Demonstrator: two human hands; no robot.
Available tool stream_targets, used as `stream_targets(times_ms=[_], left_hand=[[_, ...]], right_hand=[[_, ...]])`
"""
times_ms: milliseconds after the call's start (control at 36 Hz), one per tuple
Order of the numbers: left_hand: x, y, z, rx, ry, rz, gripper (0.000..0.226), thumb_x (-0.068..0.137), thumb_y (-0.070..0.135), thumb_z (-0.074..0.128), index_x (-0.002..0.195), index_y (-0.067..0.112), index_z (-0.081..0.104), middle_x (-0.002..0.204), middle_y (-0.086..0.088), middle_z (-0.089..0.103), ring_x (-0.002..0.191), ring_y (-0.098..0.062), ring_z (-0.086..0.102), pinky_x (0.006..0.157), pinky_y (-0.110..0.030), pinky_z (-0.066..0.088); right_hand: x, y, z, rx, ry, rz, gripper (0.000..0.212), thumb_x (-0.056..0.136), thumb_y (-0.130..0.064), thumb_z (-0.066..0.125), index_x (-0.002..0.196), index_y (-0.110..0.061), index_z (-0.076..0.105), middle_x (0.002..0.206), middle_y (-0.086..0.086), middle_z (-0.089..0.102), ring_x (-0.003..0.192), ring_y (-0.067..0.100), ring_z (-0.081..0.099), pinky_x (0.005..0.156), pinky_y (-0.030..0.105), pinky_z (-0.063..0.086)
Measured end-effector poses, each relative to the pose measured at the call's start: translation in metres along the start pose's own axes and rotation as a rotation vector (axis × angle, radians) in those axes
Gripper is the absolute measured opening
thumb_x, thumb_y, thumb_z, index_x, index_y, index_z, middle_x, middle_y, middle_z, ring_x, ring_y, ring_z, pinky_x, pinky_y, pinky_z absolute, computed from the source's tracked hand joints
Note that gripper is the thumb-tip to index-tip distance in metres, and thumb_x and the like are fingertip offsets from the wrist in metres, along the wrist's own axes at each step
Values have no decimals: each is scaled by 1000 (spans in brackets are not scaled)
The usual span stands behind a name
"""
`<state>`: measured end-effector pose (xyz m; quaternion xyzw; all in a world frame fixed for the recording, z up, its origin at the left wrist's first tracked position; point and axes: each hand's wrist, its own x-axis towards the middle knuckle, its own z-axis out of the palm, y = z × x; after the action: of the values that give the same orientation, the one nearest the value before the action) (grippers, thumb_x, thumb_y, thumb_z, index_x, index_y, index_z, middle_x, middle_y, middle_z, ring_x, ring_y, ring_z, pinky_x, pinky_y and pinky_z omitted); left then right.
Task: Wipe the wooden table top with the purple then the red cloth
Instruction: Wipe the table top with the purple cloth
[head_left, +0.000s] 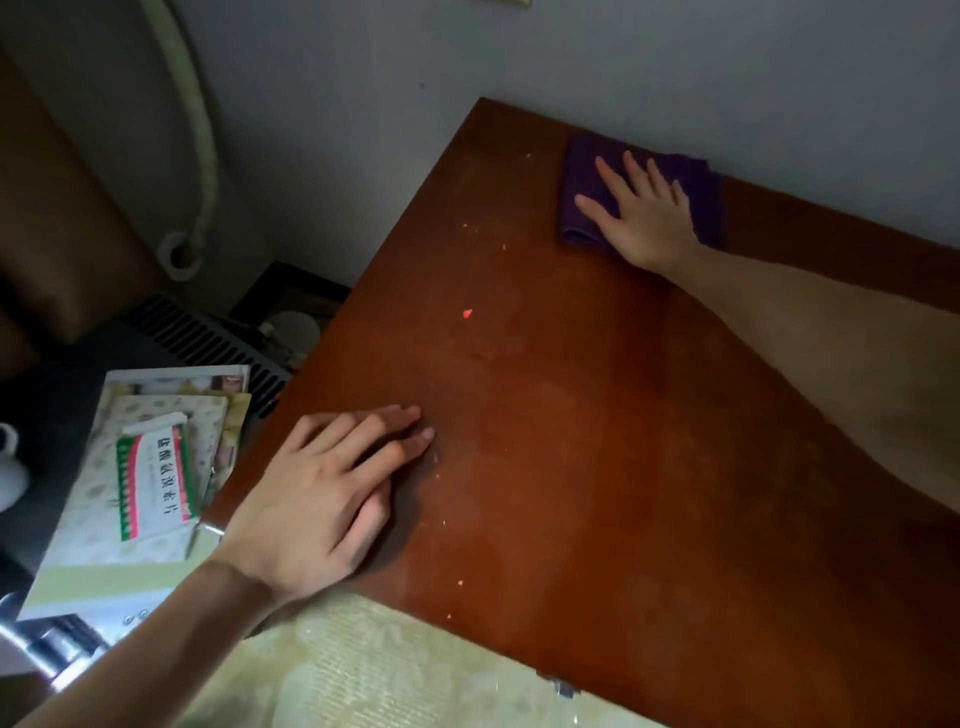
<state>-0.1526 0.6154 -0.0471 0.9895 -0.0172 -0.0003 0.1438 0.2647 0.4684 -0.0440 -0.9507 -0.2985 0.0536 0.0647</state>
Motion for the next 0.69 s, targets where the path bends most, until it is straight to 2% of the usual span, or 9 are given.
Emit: stream_targets(times_ms=[139, 278, 389, 528, 694], left_hand=[[0, 1, 2, -14, 45, -7, 48, 97, 30, 32, 138, 22, 57, 144, 0, 53, 122, -22, 54, 95, -42, 39], [-4, 3, 0, -21, 242, -12, 42, 96, 28, 37, 129, 10, 56, 127, -9, 54, 103, -30, 53, 85, -41, 36], [-9, 3, 0, -72, 358, -48, 33, 96, 29, 41, 116, 9, 57, 116, -11, 53, 100, -32, 52, 83, -44, 36], [-17, -15, -10, -200, 358, -110, 34, 97, 33, 36, 115, 13, 57, 118, -10, 54, 104, -32, 52, 84, -47, 39], [-28, -52, -17, -56, 238, -33, 41, 98, 36, 36, 125, 14, 57, 126, -6, 55, 108, -29, 51, 87, -43, 36]], right_hand=[[-77, -40, 15, -13, -5, -10, 74, 97, -77, 18, 162, -43, 6, 173, -2, 0, 159, 23, -4, 128, 47, -1], [-193, -100, 41, -35, 25, -71, 82, 89, -80, 9, 162, -42, 8, 173, -1, 5, 159, 25, 2, 127, 49, 4], [-286, -154, 62, -29, 82, -112, 79, 93, -76, 19, 162, -39, 16, 172, 0, 11, 159, 27, 8, 127, 52, 11], [-361, -195, 76, -61, 97, -192, 79, 95, -75, 30, 163, -36, 17, 173, 1, 9, 159, 27, 6, 125, 55, 14], [-353, -179, 70, -95, 31, -429, 70, 100, -68, 36, 162, -40, 18, 172, -4, 8, 160, 21, 4, 127, 50, 13]])
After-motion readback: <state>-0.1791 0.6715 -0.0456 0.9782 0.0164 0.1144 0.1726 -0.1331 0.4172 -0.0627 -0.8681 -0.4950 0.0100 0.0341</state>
